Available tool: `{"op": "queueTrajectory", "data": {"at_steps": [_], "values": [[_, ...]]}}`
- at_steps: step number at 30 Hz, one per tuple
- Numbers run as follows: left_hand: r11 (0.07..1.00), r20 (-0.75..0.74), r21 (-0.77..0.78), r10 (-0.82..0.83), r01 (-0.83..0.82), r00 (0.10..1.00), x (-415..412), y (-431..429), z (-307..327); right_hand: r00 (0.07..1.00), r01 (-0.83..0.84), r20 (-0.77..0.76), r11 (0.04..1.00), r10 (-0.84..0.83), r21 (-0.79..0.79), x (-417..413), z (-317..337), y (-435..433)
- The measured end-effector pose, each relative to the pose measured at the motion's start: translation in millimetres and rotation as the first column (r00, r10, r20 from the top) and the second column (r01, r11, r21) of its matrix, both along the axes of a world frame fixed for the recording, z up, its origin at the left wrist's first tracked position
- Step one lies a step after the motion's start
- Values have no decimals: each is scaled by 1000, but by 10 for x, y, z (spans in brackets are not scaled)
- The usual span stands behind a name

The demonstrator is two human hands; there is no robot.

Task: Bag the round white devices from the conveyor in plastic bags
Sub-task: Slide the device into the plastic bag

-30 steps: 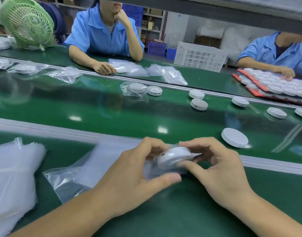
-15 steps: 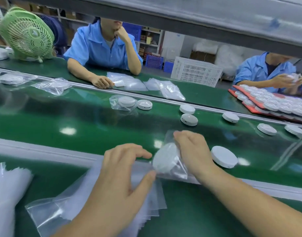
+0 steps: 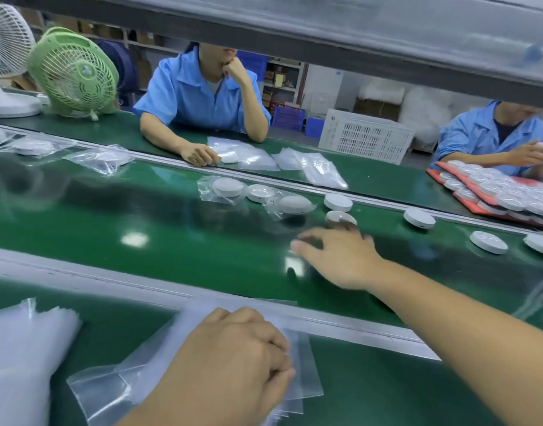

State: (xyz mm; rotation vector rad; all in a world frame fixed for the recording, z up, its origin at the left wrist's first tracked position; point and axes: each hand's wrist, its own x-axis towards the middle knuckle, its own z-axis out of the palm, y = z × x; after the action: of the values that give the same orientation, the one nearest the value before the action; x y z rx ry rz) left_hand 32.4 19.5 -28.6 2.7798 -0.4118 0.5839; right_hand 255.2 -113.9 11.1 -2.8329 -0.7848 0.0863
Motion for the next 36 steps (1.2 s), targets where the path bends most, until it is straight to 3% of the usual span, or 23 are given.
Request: {"op": "queueTrajectory", "data": {"at_steps": [2,4,6,9,11,13,16,20,25,27,29,31,33,36], "values": [[999,-16,-10,31,-31,999,-14,-36,15,989,63,145,966,-27,-252,-146,-130,-526],[997,-60,-30,75,-77,995,-37,-67,15,985,159,114,939,-129,-305,-249,-247,-1083],[988,-104,-99,108,-118,989,-45,-75,6,979,200,76,967,-191,-156,-310,-287,-1490],[963,-128,-223,127,-153,984,-66,-60,20,965,138,204,981,-164,137,-341,-316,-1687],[937,-146,-306,126,-166,981,-87,-73,54,949,65,297,987,-107,150,-399,-351,-1625],[922,-152,-342,133,-179,979,-105,-87,64,961,7,273,990,-46,141,-438,-390,-1472],[944,-149,-267,156,-192,976,-112,-92,37,994,8,105,981,-29,193,-415,-411,-1194],[985,-115,-83,143,-153,983,-112,-118,12,981,-11,184,936,-57,351,-341,-444,-988],[983,-135,-85,151,-164,979,-104,-112,6,975,23,184,884,-122,466,-341,-498,-1037],[968,-143,-162,168,-191,975,-104,-94,26,961,-64,262,858,-84,510,-449,-446,-1058],[928,-119,-292,204,-231,972,-106,-72,64,895,-293,437,855,88,427,-597,-388,-1069],[880,-91,-389,258,-273,962,-101,-41,97,749,-529,580,815,319,235,-763,-350,-1017],[856,-78,-420,297,-301,952,-95,1,121,637,-650,625,750,451,121,-915,-318,-877],[843,-102,-424,319,-331,942,-103,32,128,544,-734,660,675,518,76,-1094,-303,-683]]}}
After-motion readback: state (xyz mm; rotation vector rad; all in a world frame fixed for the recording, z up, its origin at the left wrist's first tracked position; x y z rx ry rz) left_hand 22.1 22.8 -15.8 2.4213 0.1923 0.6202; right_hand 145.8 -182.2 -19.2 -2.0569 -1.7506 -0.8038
